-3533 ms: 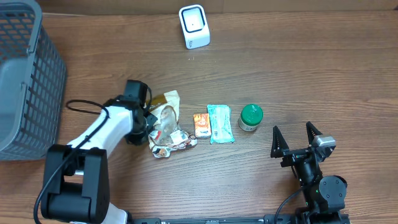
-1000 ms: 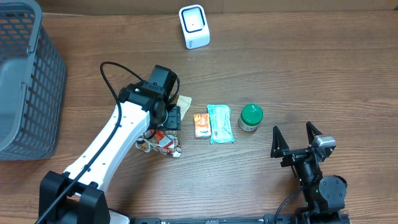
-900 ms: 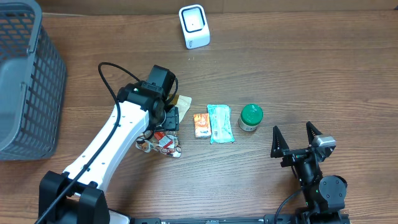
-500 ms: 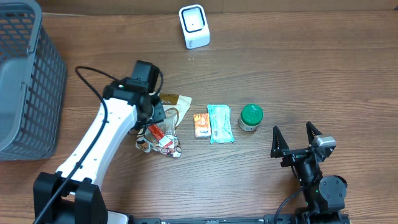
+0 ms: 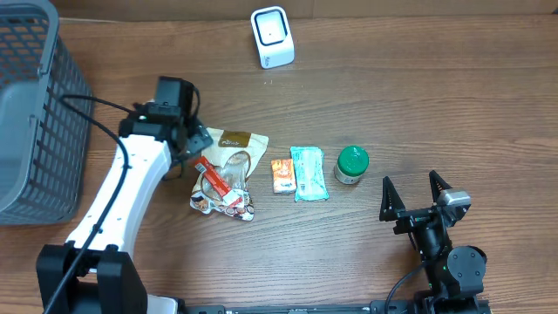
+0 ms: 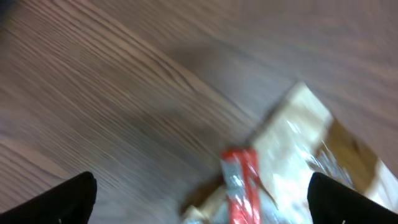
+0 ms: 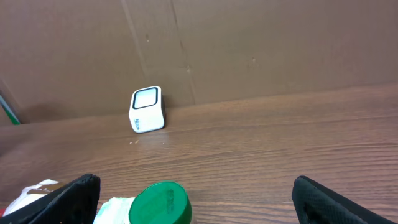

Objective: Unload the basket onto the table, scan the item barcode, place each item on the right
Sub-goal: 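Adjust the bread bag and red stick, then lift the left gripper away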

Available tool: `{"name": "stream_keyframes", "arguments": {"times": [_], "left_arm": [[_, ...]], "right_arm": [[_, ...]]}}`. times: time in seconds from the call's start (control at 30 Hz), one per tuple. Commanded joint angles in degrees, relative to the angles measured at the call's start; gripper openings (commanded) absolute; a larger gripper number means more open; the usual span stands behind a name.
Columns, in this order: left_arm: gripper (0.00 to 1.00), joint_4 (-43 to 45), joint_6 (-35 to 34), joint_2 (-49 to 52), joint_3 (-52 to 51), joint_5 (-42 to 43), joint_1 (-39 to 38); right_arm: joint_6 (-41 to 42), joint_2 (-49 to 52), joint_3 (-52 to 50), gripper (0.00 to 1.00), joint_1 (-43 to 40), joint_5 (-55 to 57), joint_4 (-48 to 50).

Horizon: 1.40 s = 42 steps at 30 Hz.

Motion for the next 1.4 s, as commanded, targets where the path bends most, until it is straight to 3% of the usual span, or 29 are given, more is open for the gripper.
{"name": "stream_keyframes", "arguments": {"times": [0.0, 0.3, 0.53, 0.6, 0.77, 1.07, 1.17, 1.2, 1.37], "left_arm": [[1.0, 1.2, 4.8, 0.3, 0.8, -9.0, 2.1], [1.0, 3.3, 9.3, 0.3, 0.8, -9.1, 4.5], [0.96, 6.4, 25.7, 0.3, 0.8, -8.7, 4.6], [1.0, 7.6, 30.8, 0.3, 0.8, -5.1, 4.9], [0.99, 10.4, 45.0, 0.3, 0.8, 15.6, 8.4], [1.0, 12.5, 45.6, 0.3, 0.8, 22.4, 16.7], [0.95, 12.7, 44.3, 0.3, 0.8, 26.0, 19.3], [1.0, 12.5, 44.3, 0.3, 0.8, 26.0, 19.8], [1.0, 12.4, 44.4, 0.3, 0.8, 25.5, 20.2]], "right_arm": [[0.2, -0.5, -0.6, 1.0, -0.2, 0.6, 0.2], [0.2, -0.5, -0.6, 1.0, -0.2, 0.6, 0.2], [0.2, -0.5, -0.6, 1.0, -0.2, 0.6, 0.2], [0.2, -0.5, -0.6, 1.0, -0.2, 0.6, 0.2], [0.2, -0.5, -0.6, 1.0, -0.2, 0.6, 0.2], [0.3, -0.5, -0.6, 1.0, -0.2, 0.2, 0.2], [0.2, -0.5, -0.6, 1.0, -0.2, -5.4, 0.9], [0.2, -0.5, -0.6, 1.0, -0.2, -7.1, 1.3], [0.2, -0.5, -0.6, 1.0, -0.2, -7.5, 1.6]]}}
